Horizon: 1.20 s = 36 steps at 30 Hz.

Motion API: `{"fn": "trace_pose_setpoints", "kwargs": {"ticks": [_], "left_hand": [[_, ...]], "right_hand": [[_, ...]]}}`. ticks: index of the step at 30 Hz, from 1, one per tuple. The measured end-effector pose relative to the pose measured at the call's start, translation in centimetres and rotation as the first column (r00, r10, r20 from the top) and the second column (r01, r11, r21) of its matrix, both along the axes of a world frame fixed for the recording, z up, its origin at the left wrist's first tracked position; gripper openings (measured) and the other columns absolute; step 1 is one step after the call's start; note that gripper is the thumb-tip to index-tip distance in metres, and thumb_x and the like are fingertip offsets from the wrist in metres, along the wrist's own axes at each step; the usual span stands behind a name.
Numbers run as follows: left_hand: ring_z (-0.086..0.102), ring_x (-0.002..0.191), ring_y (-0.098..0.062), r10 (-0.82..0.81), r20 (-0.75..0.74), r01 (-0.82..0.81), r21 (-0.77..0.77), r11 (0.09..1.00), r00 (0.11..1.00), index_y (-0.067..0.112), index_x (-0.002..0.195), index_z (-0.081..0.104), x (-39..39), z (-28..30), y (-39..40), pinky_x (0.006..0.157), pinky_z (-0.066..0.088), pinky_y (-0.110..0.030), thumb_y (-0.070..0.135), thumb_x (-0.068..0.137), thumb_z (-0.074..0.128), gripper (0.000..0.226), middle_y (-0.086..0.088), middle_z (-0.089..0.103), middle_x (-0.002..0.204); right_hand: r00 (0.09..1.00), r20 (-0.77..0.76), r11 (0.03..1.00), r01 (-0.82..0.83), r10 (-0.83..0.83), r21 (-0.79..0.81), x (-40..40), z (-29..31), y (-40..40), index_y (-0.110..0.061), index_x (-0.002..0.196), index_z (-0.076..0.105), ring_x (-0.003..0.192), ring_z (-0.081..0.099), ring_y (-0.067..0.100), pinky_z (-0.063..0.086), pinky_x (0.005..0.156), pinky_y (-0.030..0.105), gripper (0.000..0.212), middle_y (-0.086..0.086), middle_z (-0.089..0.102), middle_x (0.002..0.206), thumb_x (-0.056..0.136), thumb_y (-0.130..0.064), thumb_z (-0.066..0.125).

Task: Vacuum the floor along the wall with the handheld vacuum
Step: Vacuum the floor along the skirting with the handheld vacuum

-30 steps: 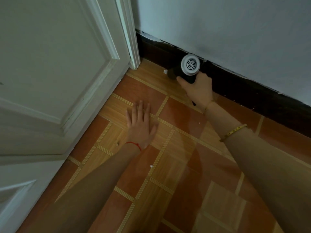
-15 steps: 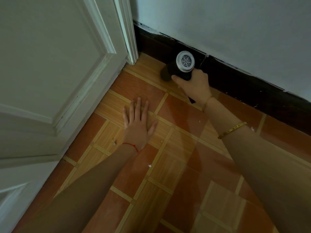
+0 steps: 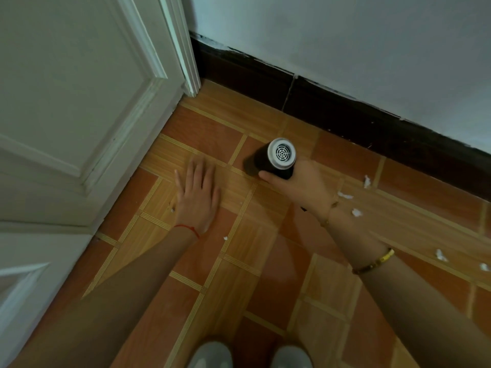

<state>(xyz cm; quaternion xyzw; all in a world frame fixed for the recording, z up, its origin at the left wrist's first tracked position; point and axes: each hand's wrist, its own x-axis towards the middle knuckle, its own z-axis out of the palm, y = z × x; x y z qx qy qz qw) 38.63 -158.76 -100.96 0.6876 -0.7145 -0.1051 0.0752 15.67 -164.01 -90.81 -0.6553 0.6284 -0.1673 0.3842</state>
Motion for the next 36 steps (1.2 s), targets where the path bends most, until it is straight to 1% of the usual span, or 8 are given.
{"fn": "trace_pose_setpoints", "kwargs": {"ticks": [3,7,10,12,19,24,28,36], "left_hand": [[0.004,0.155,-0.028,0.013,0.019,-0.013,-0.007,1.0,1.0,0.016,0.157,0.023,1.1,-0.4,2.2,0.123,-0.005,-0.058,0.04,0.107,0.024,0.056,-0.009,0.02,0.165],[0.012,0.153,-0.03,0.036,0.058,-0.037,0.007,0.999,0.998,0.019,0.157,0.024,2.0,-0.8,3.9,0.121,0.004,-0.063,0.039,0.106,0.023,0.055,-0.009,0.025,0.163],[0.009,0.154,-0.029,0.048,0.033,-0.048,0.012,0.999,0.998,0.02,0.158,0.022,2.1,-0.8,4.1,0.121,0.002,-0.063,0.038,0.106,0.024,0.054,-0.007,0.024,0.163],[0.009,0.154,-0.028,0.05,0.013,-0.05,0.007,0.999,0.999,0.021,0.157,0.023,2.1,-0.9,4.1,0.121,0.002,-0.063,0.036,0.107,0.026,0.053,-0.006,0.024,0.163],[0.008,0.154,-0.027,0.065,-0.003,-0.065,0.001,0.998,0.998,0.023,0.157,0.025,2.2,-0.8,4.2,0.121,0.002,-0.063,0.034,0.107,0.026,0.051,-0.005,0.024,0.163],[0.011,0.153,-0.028,0.064,-0.012,-0.065,-0.019,0.998,0.998,0.022,0.155,0.029,2.2,-0.8,4.2,0.121,0.004,-0.063,0.034,0.106,0.026,0.051,-0.006,0.027,0.162],[0.011,0.153,-0.028,0.063,-0.023,-0.064,-0.029,0.998,0.998,0.021,0.155,0.029,2.2,-1.0,4.3,0.121,0.004,-0.063,0.033,0.106,0.031,0.05,-0.006,0.027,0.162],[0.024,0.148,-0.034,0.1,0.019,-0.099,-0.034,0.994,0.995,0.015,0.147,0.04,1.4,-0.6,3.8,0.119,0.01,-0.067,0.033,0.102,0.029,0.05,-0.012,0.036,0.155]], "right_hand": [[0.997,0.037,0.996,0.073,-0.071,-0.046,0.3,0.1,1.3,-0.02,0.136,0.047,0.117,0.055,0.009,0.044,0.097,0.022,0.069,-0.006,0.061,0.128,0.079,-0.044,0.075],[1.0,0.022,1.0,-0.018,0.019,-0.017,0.8,0.1,2.9,-0.024,0.14,0.043,0.118,0.055,0.007,0.038,0.086,0.006,0.073,-0.008,0.061,0.129,0.079,-0.048,0.074],[0.993,0.03,0.993,-0.113,0.112,0.044,1.2,0.1,4.4,-0.027,0.14,0.044,0.117,0.057,0.009,0.048,0.094,0.024,0.073,-0.008,0.062,0.127,0.077,-0.051,0.073],[0.993,0.008,0.993,-0.117,0.117,0.011,1.3,0.1,5.4,-0.028,0.141,0.042,0.114,0.058,0.01,0.051,0.092,0.028,0.074,-0.009,0.063,0.126,0.077,-0.052,0.073],[0.969,0.071,0.965,-0.243,0.236,0.1,1.4,0.8,7.9,-0.03,0.135,0.049,0.113,0.057,0.005,0.048,0.094,0.024,0.065,-0.014,0.061,0.123,0.078,-0.048,0.074],[0.984,0.031,0.983,-0.176,0.175,0.052,1.6,0.7,9.1,-0.034,0.135,0.048,0.112,0.058,0.005,0.049,0.09,0.025,0.064,-0.015,0.063,0.122,0.078,-0.052,0.072],[0.967,0.047,0.959,-0.254,0.25,0.126,1.9,0.8,9.8,-0.03,0.137,0.047,0.116,0.057,0.007,0.046,0.092,0.021,0.067,-0.013,0.062,0.126,0.079,-0.05,0.073],[0.995,-0.097,1.0,0.023,-0.025,-0.019,-0.5,0.9,8.1,-0.025,0.136,0.048,0.104,0.063,0.013,0.053,0.081,0.029,0.069,-0.006,0.067,0.116,0.078,-0.056,0.07]]}}
